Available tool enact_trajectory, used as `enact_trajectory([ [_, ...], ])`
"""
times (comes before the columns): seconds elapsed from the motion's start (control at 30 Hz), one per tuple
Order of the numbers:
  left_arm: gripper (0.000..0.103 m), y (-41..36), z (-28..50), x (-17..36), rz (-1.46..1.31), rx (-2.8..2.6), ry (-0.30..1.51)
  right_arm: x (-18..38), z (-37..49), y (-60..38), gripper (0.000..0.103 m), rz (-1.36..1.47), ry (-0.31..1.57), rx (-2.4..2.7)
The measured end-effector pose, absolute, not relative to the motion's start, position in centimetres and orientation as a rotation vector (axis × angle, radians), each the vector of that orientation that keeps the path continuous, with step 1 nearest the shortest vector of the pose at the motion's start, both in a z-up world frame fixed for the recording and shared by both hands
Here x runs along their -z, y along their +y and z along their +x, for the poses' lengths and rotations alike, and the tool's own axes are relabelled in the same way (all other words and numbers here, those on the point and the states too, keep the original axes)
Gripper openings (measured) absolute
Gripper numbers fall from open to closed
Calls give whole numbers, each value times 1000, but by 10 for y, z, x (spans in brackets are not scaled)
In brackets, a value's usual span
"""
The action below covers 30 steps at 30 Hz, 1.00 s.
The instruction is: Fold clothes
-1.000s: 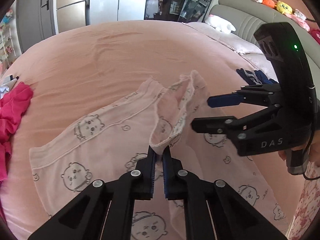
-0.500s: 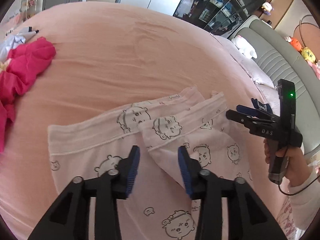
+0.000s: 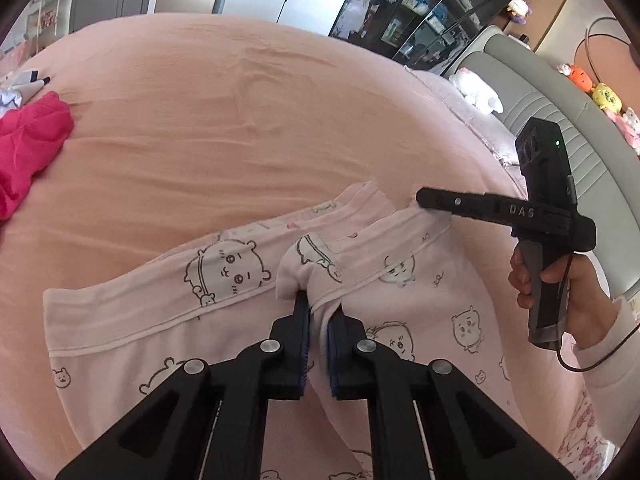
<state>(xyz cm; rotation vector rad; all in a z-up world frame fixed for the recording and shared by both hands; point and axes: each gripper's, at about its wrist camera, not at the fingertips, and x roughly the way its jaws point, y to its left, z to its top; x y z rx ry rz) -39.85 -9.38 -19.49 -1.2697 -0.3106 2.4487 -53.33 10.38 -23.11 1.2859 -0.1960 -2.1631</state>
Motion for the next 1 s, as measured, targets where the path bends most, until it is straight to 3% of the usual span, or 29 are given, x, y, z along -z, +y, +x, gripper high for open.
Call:
enact_trajectory([
  [0.1, 5, -107, -384, 179, -1208, -2504, -344, 220, -519, 94, 31, 1260, -135, 2160],
  [0.3, 5, -152, -363, 162, -1202, -2571, -427, 193, -504, 61, 31, 1204, -81, 2142],
  [0.37, 5, -172, -359, 165, -1233, -2596, -429, 190, -505, 43, 45, 1213, -26, 2128],
  [0.4, 5, -182, -358, 167, -1254, -2612, -424, 190, -503, 37, 67, 1211, 8, 2140],
  [0.43, 5, -184, -358, 167, -1254, -2617, -421, 190, -501, 34, 76, 1198, 53, 2168],
  [0.6, 5, -195, -360, 167, -1254, -2641, -407, 204, -500, 29, 74, 1220, 177, 2216],
  [0.67, 5, -199, -360, 167, -1254, -2650, -401, 209, -496, 16, 60, 1204, 308, 2203],
  [0.73, 5, -203, -360, 167, -1254, -2660, -395, 217, -489, 4, 55, 1172, 484, 2237],
  [0.8, 5, -207, -361, 167, -1254, -2669, -390, 218, -489, 4, 50, 1175, 458, 2244],
  [1.0, 6, -222, -377, 193, -1410, -2577, -403, 225, -496, 9, 50, 1200, 392, 2308],
])
